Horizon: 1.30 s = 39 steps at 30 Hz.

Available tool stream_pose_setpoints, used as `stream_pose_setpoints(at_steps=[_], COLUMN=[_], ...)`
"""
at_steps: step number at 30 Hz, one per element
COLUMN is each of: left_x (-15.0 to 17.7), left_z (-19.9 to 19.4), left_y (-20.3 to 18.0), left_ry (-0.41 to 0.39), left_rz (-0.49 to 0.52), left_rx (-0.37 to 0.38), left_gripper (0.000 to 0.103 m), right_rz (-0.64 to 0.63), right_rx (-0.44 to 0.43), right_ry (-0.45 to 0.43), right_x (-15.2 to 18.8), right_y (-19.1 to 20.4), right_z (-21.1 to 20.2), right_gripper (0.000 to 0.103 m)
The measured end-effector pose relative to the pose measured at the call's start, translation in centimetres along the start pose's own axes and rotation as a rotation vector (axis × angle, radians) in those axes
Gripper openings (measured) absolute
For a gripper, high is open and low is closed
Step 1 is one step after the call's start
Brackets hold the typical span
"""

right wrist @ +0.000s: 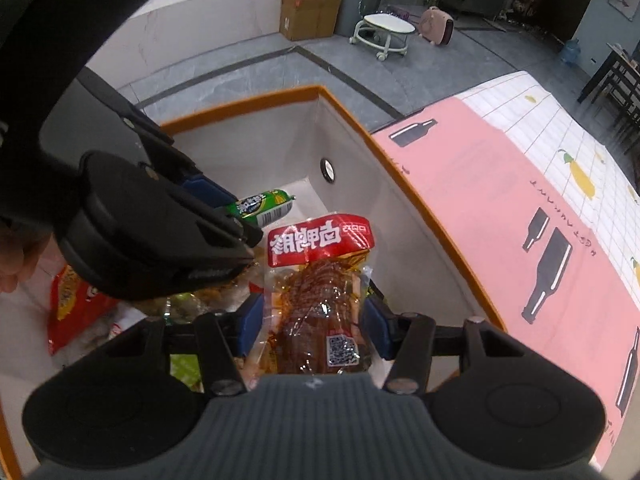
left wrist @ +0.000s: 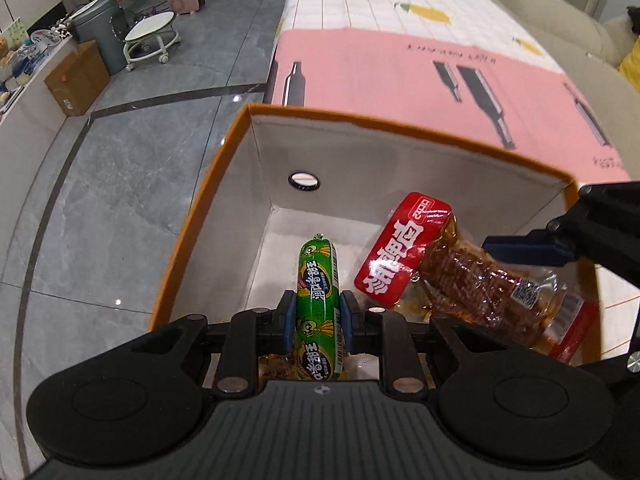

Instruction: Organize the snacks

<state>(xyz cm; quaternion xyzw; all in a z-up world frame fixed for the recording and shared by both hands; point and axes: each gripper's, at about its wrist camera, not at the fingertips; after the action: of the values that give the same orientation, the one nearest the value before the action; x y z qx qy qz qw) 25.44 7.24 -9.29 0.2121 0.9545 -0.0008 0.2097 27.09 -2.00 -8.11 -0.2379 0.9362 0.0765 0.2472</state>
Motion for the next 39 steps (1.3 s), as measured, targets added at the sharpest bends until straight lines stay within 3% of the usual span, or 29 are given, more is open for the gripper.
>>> stream_pose_setpoints(at_steps=[9, 12, 14, 16, 20, 22, 29, 39], left_x=[0.1, 0.0, 0.0, 0.0, 0.1, 0.3, 1.1, 3.6], left_z=[1.0, 0.6, 0.3, -0.3, -1.9, -2.9, -7.8, -18.4], left_y=[-0.2, -0.1, -0.1, -0.1, -0.4, -0.6, -0.9, -2.9], left_ry=[0.020, 0.014, 0.008, -0.005, -0.024, -0.047, -0.125, -0.361], left_rz=[-0.003, -0.011, -0.008, -0.006, 0.000, 0.009, 0.002, 0.032], left_rx=[-0.019, -0.026, -0.033, -0.028, -0.034, -0.049, -0.076, -0.169], left_gripper=[0.026, 0.031, 0.045, 0.052, 0.072, 0.073, 0.073, 0.072], right_rz=[-0.015, -0.015, -0.015, -0.017, -0.013, -0.013, -0.009, 0.054], right_rx=[0.001, 0.001, 0.005, 0.014, 0.027, 0.037, 0.062, 0.062], right_ry=[0.011, 0.002, 0.002, 0.001, -0.019, -0.030, -0.091, -0.221], right_x=[0.8, 1.0, 1.0, 1.1, 1.4, 1.5, 1.7, 3.4], right_y=[0.1, 0.1, 0.2, 0.3, 0.4, 0.5, 1.0, 2.5], right_z=[1.0, 0.9, 0.6, 0.3, -1.0, -1.8, -5.7, -14.8], right_gripper=[0.057, 0.060, 0.062, 0.073, 0.076, 0.087, 0.088, 0.094])
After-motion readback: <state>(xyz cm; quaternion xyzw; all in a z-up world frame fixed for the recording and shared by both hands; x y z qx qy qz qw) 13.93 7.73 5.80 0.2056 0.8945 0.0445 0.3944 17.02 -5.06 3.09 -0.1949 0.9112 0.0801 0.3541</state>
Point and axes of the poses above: each gripper's, at about its wrist camera, not at the fingertips, and z roughly the way its jaws point, y to its left, x to its underside, and after that the axes turned 11 degrees about z, right-handed
